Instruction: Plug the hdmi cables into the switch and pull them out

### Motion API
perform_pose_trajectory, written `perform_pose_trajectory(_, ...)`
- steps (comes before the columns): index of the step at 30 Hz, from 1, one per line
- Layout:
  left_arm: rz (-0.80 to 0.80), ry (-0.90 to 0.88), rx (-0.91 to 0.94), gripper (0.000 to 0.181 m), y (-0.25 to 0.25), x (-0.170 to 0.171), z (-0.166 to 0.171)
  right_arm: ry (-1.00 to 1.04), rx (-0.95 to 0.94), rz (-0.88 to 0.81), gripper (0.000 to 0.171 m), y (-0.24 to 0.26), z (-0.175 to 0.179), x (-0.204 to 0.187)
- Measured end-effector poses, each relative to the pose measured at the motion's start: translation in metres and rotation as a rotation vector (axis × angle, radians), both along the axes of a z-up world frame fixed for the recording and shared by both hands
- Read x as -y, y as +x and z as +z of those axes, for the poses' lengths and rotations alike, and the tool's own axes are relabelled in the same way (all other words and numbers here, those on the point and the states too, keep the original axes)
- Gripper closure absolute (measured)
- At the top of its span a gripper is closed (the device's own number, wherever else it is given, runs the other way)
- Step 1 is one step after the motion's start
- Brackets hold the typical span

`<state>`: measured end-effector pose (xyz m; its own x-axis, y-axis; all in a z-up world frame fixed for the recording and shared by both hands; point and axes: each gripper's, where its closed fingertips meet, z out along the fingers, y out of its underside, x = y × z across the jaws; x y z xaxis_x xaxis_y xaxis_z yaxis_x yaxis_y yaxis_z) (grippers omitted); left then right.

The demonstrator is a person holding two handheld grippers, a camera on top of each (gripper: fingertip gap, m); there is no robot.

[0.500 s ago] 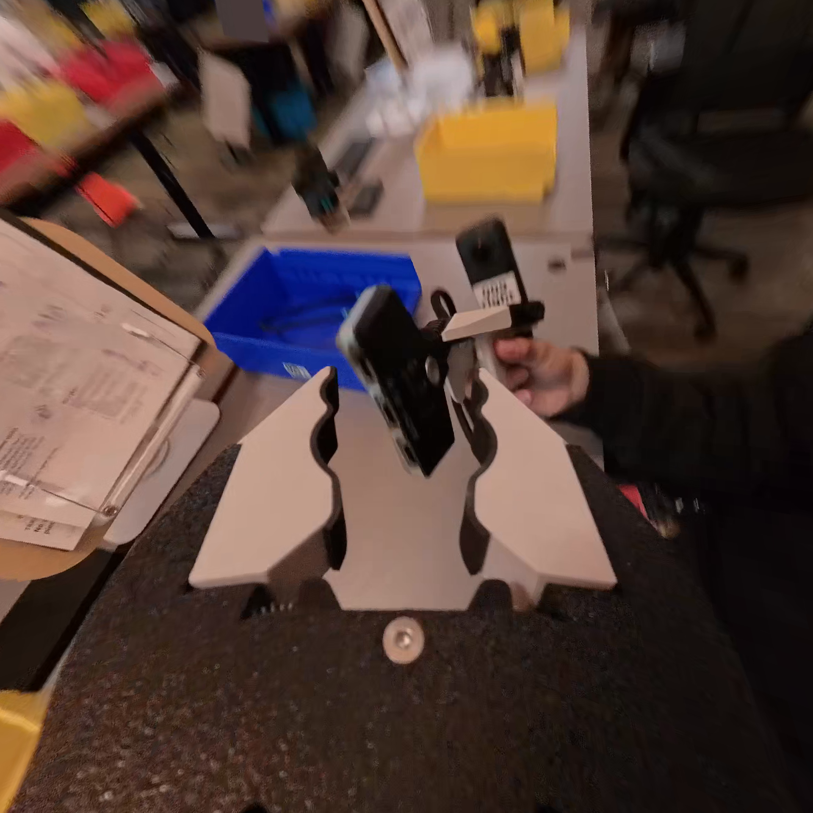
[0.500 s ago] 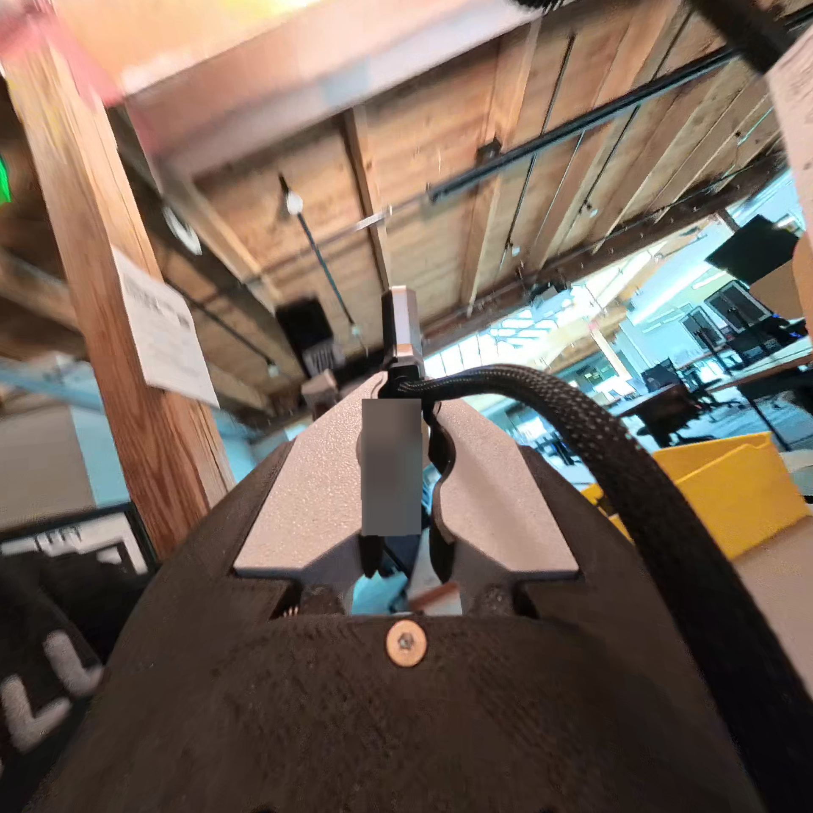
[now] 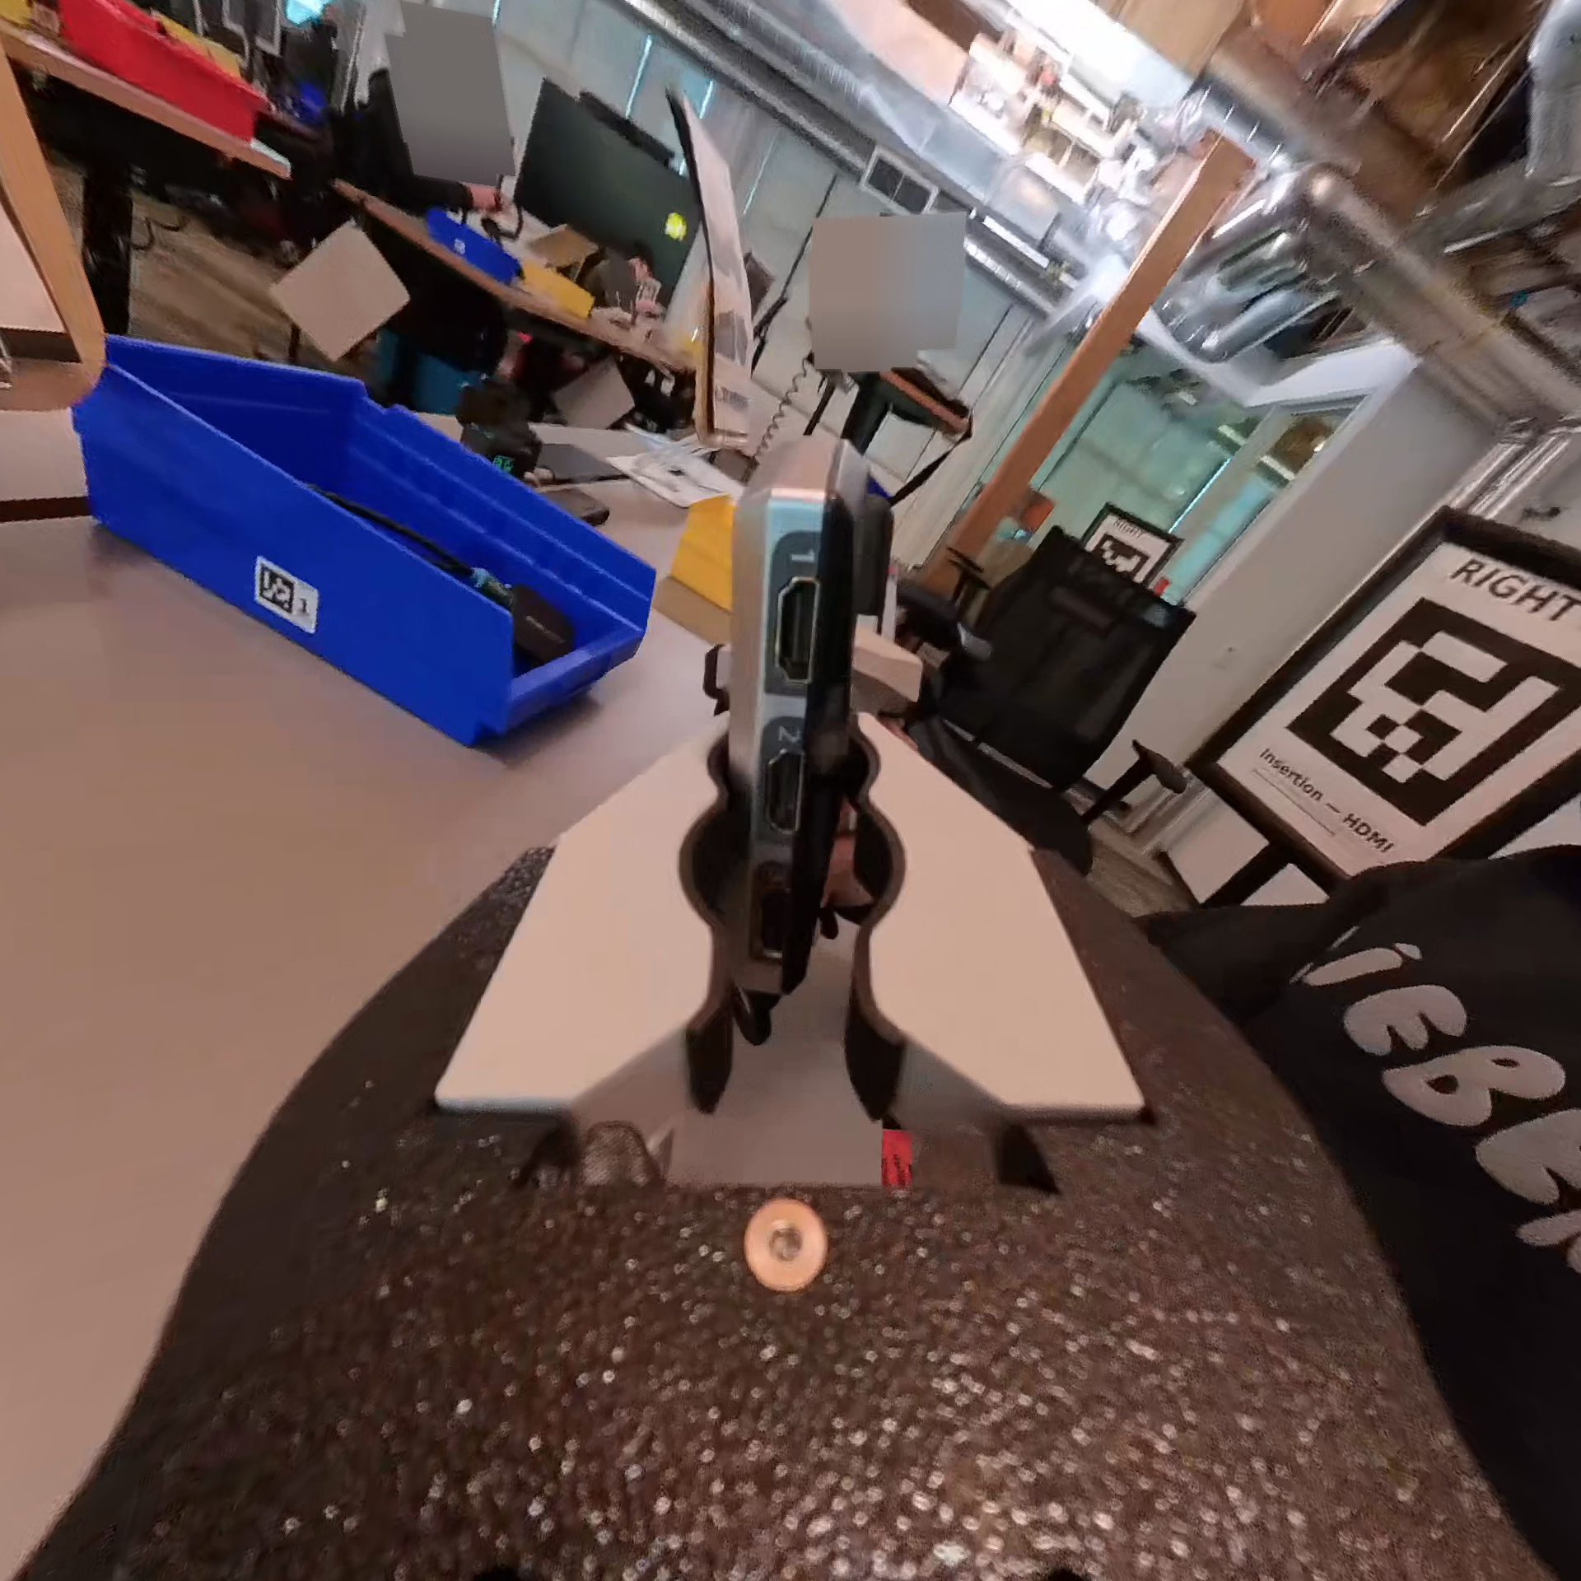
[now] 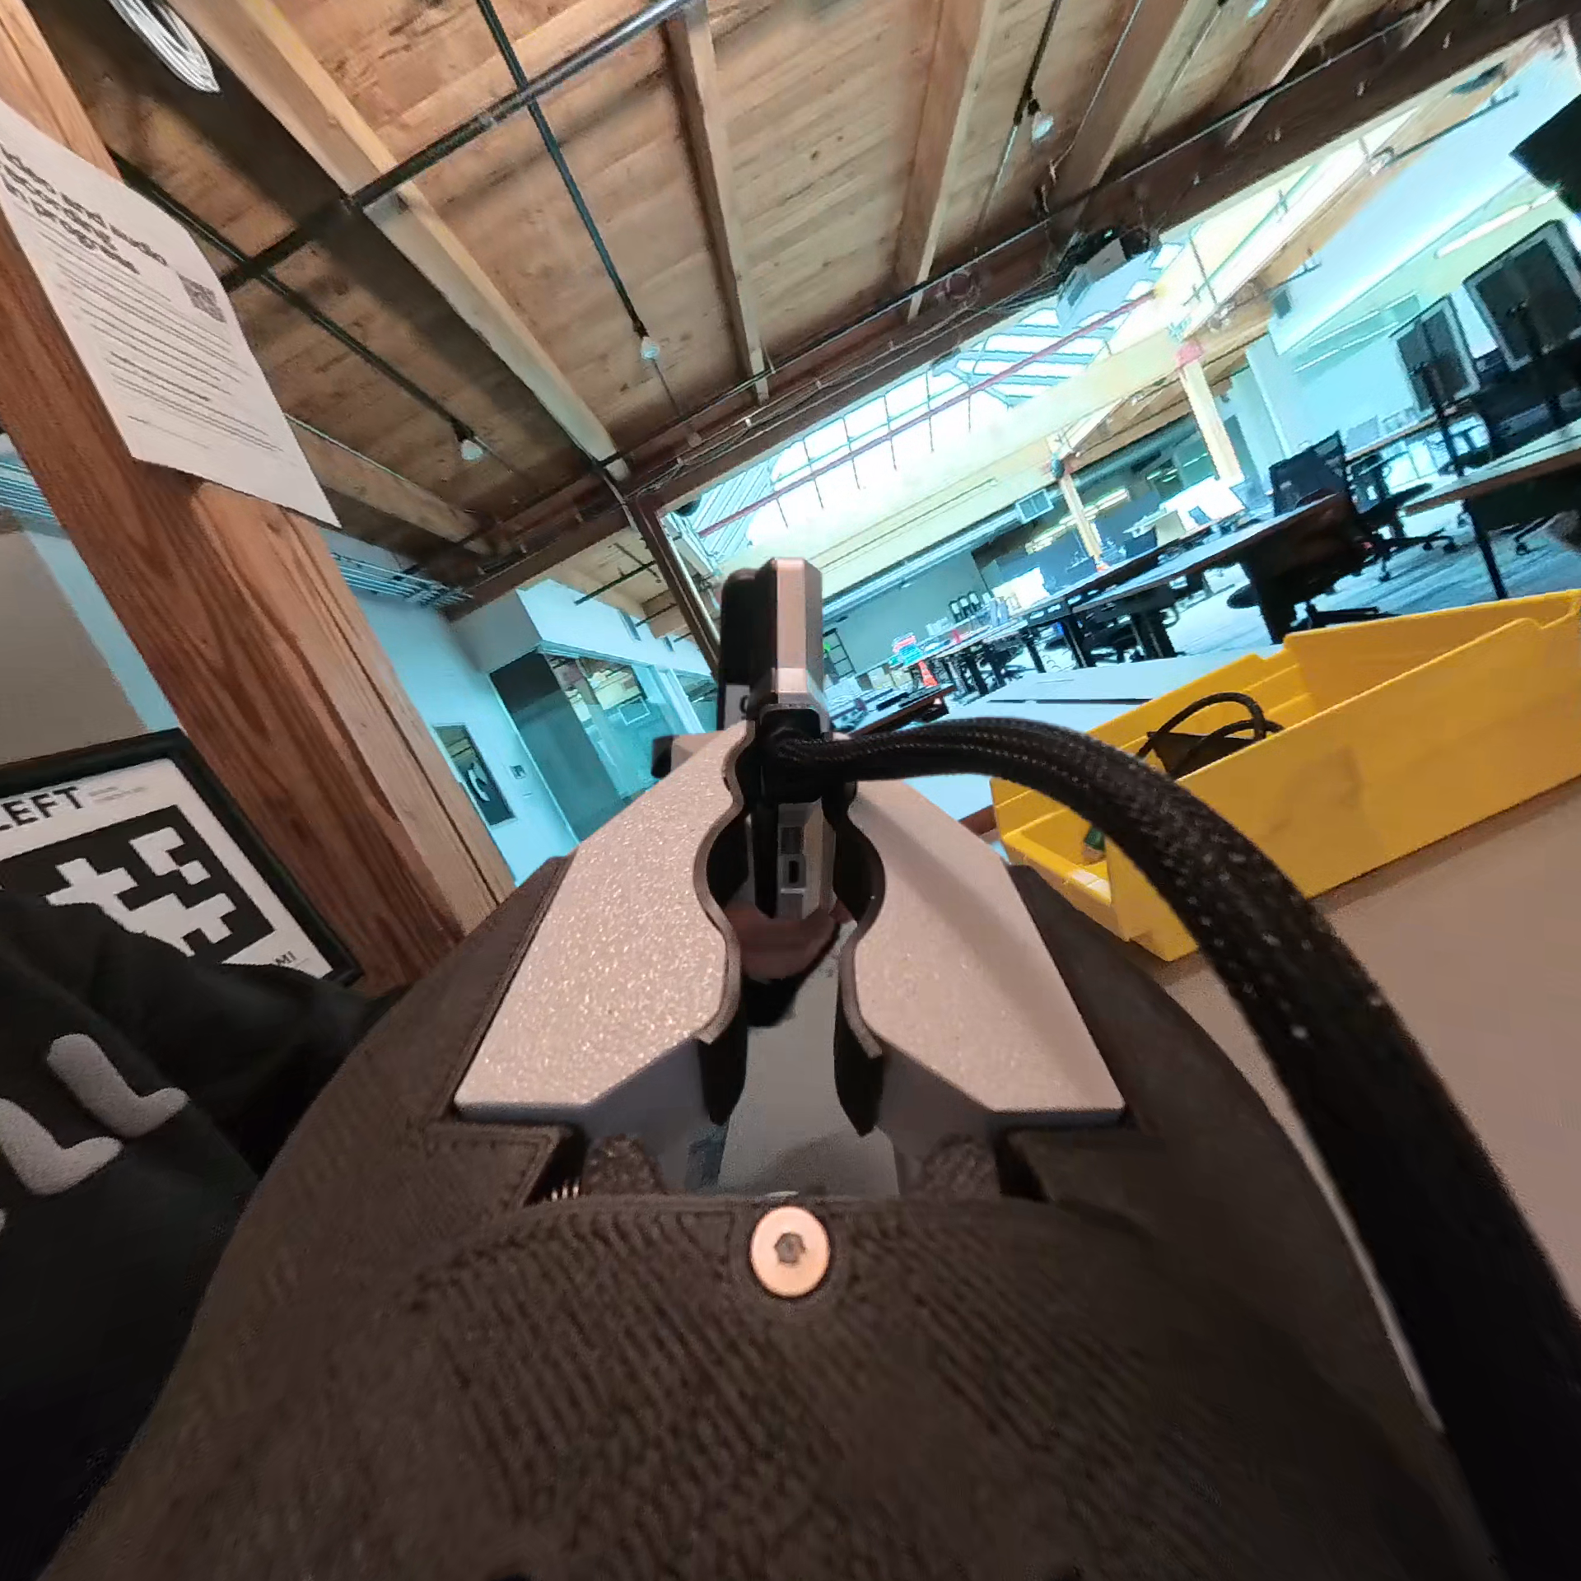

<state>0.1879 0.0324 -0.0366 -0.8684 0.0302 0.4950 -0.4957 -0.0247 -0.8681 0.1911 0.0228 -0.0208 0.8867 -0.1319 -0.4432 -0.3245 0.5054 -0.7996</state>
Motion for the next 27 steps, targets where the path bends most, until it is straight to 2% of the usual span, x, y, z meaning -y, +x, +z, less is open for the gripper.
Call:
perform_pose_trajectory(2,0.004,-0.023,-0.027,0.163,0.001,-0.002,-0.008,-0.039,0.014,-0.020,0.159,0.005,-0.007,-0.002)
perform_pose_trajectory(4,0.024,-0.055,-0.181,0.163,0.010,-0.004,-0.016,-0.155,0.044,-0.071,0.154,0.012,-0.020,-0.005)
perform_pose_trajectory(6,0.078,-0.095,-0.286,0.163,0.025,-0.010,-0.022,-0.259,0.058,-0.087,0.119,0.011,-0.030,-0.009)
perform_pose_trajectory(7,0.102,-0.115,-0.337,0.164,0.033,-0.015,-0.025,-0.308,0.072,-0.069,0.109,0.004,-0.035,-0.011)
perform_pose_trajectory(9,0.123,-0.136,-0.425,0.164,0.044,-0.025,-0.032,-0.412,0.168,-0.024,0.108,-0.023,-0.041,-0.012)
perform_pose_trajectory(10,0.128,-0.130,-0.455,0.164,0.047,-0.029,-0.037,-0.465,0.252,-0.053,0.105,-0.034,-0.041,-0.009)
perform_pose_trajectory(13,0.104,-0.096,-0.514,0.164,0.044,-0.031,-0.049,-0.597,0.576,-0.317,0.098,-0.035,-0.020,0.018)
perform_pose_trajectory(14,0.091,-0.090,-0.525,0.163,0.042,-0.029,-0.050,-0.639,0.625,-0.381,0.098,-0.028,-0.013,0.028)
perform_pose_trajectory(15,0.077,-0.090,-0.536,0.163,0.041,-0.027,-0.050,-0.643,0.628,-0.397,0.098,-0.022,-0.006,0.035)
perform_pose_trajectory(18,0.001,-0.088,-0.555,0.163,0.031,-0.014,-0.044,-0.643,0.653,-0.284,0.093,-0.010,-0.005,0.036)
perform_pose_trajectory(20,-0.069,-0.080,-0.559,0.163,0.022,-0.004,-0.040,-0.787,0.681,-0.278,0.106,0.009,-0.026,0.036)
perform_pose_trajectory(21,-0.111,-0.087,-0.568,0.163,0.016,-0.001,-0.037,-0.833,0.705,-0.242,0.106,0.012,-0.037,0.034)
perform_pose_trajectory(24,-0.173,-0.063,-0.573,0.163,0.006,0.009,-0.038,-0.729,0.707,-0.122,0.125,0.003,-0.039,0.025)
perform_pose_trajectory(26,-0.219,-0.072,-0.592,0.163,0.002,0.012,-0.038,-0.622,0.726,-0.138,0.144,-0.001,-0.030,0.027)
perform_pose_trajectory(27,-0.223,-0.076,-0.601,0.163,0.003,0.013,-0.038,-0.609,0.738,-0.138,0.147,-0.002,-0.032,0.027)
